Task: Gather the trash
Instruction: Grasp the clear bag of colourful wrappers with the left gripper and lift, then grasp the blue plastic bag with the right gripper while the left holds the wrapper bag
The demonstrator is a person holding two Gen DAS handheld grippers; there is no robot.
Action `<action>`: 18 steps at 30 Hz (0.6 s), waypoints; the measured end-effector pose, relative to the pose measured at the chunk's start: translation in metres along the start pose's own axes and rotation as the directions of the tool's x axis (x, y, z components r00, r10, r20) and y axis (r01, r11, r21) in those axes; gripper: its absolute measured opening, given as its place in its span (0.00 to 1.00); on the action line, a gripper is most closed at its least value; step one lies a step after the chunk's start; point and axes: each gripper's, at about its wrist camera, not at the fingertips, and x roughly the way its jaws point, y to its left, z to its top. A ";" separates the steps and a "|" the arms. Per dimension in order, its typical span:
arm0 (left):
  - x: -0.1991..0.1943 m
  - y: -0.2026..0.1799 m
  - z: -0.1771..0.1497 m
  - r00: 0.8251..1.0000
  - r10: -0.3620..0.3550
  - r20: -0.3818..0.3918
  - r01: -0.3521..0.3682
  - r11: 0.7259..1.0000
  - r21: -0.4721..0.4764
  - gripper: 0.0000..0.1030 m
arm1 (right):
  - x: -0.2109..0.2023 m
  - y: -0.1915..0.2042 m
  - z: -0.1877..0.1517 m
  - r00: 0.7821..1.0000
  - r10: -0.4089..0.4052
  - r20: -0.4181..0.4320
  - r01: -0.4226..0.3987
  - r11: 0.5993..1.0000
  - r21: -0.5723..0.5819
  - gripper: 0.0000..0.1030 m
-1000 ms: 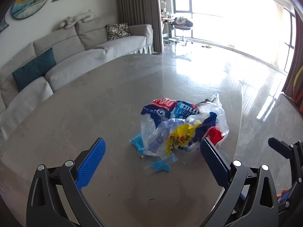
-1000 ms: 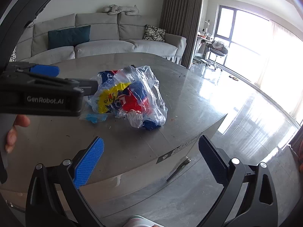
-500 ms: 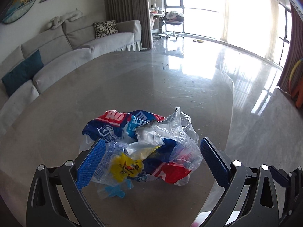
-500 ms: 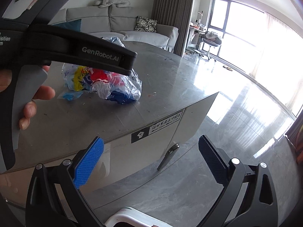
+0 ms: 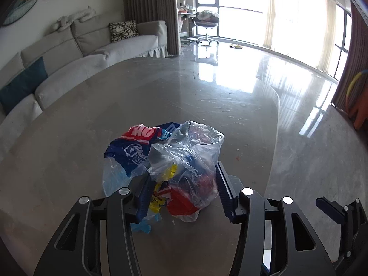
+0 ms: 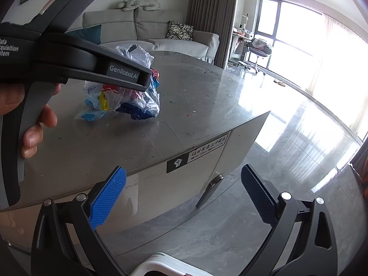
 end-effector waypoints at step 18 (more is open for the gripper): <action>-0.064 0.100 -0.020 0.983 0.170 0.068 -0.169 0.985 -0.018 0.40 | 0.035 0.074 0.073 0.983 0.183 -0.017 -0.182 0.982 0.052 0.96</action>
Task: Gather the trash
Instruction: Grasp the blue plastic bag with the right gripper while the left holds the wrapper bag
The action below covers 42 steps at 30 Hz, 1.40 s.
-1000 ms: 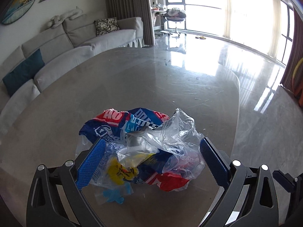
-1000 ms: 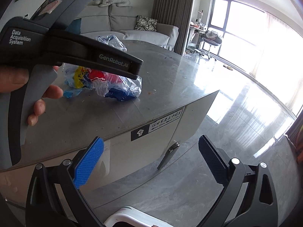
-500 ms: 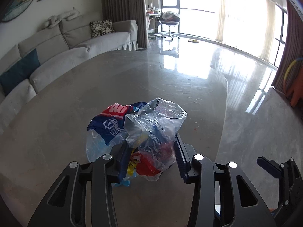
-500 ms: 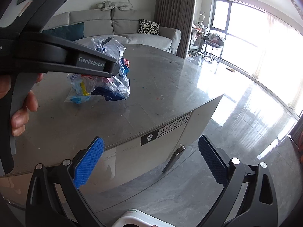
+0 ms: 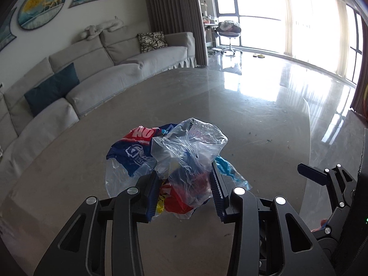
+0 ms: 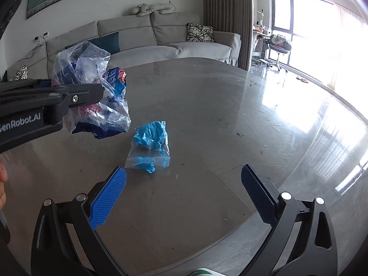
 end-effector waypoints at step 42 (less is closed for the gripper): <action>-0.020 0.056 -0.028 1.000 0.006 0.010 -0.005 0.998 -0.065 0.41 | 0.038 0.070 -0.008 0.990 -0.008 -0.144 -0.012 0.990 -0.137 0.12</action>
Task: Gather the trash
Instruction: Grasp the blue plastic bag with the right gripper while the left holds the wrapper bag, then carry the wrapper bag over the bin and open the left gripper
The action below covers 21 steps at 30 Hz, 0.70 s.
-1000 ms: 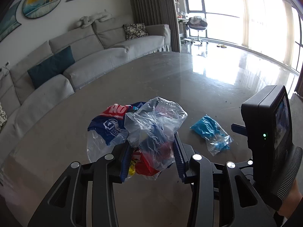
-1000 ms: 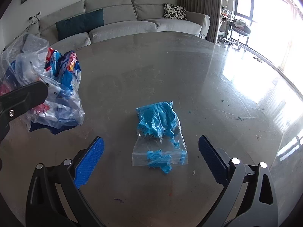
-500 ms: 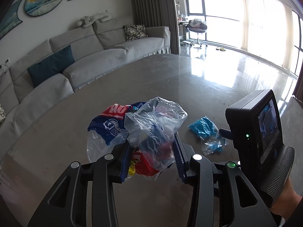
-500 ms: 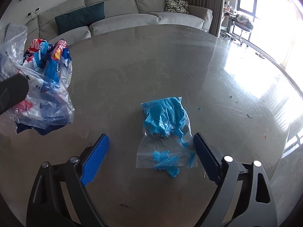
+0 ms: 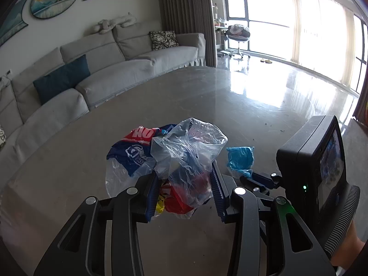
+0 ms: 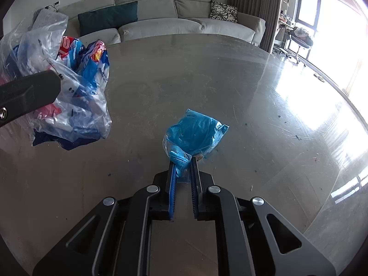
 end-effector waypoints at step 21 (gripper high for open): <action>-0.075 -0.078 -0.076 0.987 -0.161 -0.019 0.162 0.983 0.084 0.42 | -0.153 -0.025 -0.133 0.993 -0.095 0.067 0.090 0.993 0.076 0.12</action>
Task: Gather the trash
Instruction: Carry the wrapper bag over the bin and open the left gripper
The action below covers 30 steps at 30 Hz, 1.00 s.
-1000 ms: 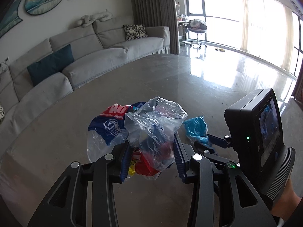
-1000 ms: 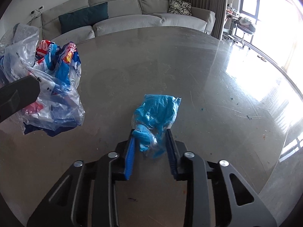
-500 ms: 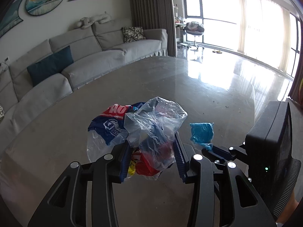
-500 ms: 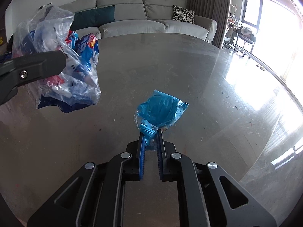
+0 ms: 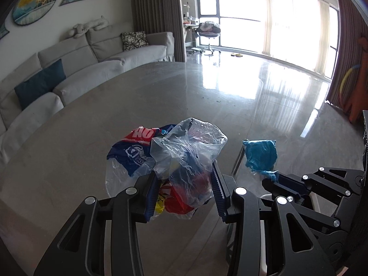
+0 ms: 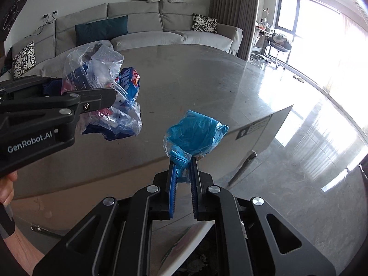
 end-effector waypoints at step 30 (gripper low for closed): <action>0.004 -0.206 -0.107 0.947 -0.202 -0.251 0.251 0.951 0.180 0.44 | -0.107 -0.094 -0.130 0.978 -0.197 -0.073 0.206 0.968 0.141 0.12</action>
